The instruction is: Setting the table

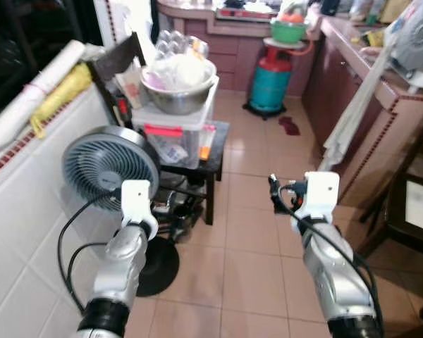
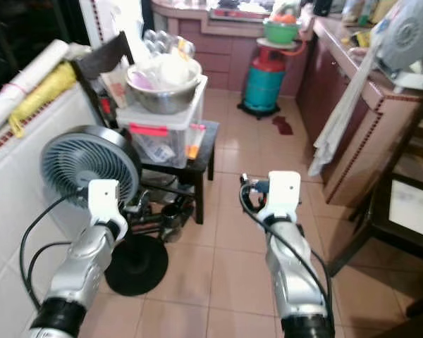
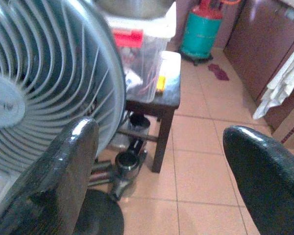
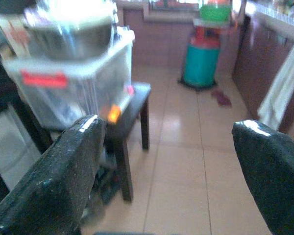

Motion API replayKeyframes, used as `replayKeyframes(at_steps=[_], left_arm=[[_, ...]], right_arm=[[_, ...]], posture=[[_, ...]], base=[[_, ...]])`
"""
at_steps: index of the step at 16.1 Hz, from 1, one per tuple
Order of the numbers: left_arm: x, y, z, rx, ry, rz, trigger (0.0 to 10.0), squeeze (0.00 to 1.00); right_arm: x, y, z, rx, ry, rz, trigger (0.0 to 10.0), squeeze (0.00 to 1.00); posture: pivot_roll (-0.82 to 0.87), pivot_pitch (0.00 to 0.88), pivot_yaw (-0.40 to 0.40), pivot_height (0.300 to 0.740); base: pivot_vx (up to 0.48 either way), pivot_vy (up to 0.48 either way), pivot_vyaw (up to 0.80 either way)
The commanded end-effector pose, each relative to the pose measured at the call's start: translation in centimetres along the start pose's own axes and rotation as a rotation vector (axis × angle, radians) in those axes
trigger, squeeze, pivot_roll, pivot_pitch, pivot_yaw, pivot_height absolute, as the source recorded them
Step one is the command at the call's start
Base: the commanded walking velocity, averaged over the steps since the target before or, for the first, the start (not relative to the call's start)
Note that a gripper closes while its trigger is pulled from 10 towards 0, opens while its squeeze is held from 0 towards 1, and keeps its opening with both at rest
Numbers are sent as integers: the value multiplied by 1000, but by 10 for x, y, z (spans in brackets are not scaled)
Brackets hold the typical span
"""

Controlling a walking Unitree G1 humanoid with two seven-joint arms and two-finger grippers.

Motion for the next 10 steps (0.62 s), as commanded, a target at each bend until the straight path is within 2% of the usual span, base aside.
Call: replayKeyframes(at_steps=[1, 4, 6, 7, 10], left_arm=[[0, -3, 6, 5, 12, -17, 10000, 0], [-2, -1, 6, 2, 13, -3, 10000, 0], [2, -3, 3, -33, 69, -47, 10000, 0], [1, -4, 2, -44, 92, -57, 10000, 0], [-3, -7, 2, -93, 108, -45, 10000, 0]], right_arm=[[-10, -2, -2, -8, 7, 49, 10000, 0], [-7, 1, -3, -11, -11, 48, 10000, 0], [-8, -2, -7, -5, -31, 59, 10000, 0], [-9, -3, -9, -12, -46, 63, 10000, 0], [-3, -12, -23, -41, -97, 62, 10000, 0]], posture=[[14, 0, -36, 740], [14, 0, -36, 740], [17, 0, -42, 740], [22, 0, -69, 740], [23, 0, -101, 740]], base=[[0, 0, 0], [0, 0, 0], [0, 0, 0], [0, 0, 0], [0, 0, 0]])
Point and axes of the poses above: a point about 5 cm out from each wrist's last joint towards the gripper, its own y axis pointing out of the wrist towards the gripper, its own x axis along the axis of the wrist's last joint, z = x × y, the point moved 2 cm from there along y, pointing out of the wrist towards the gripper
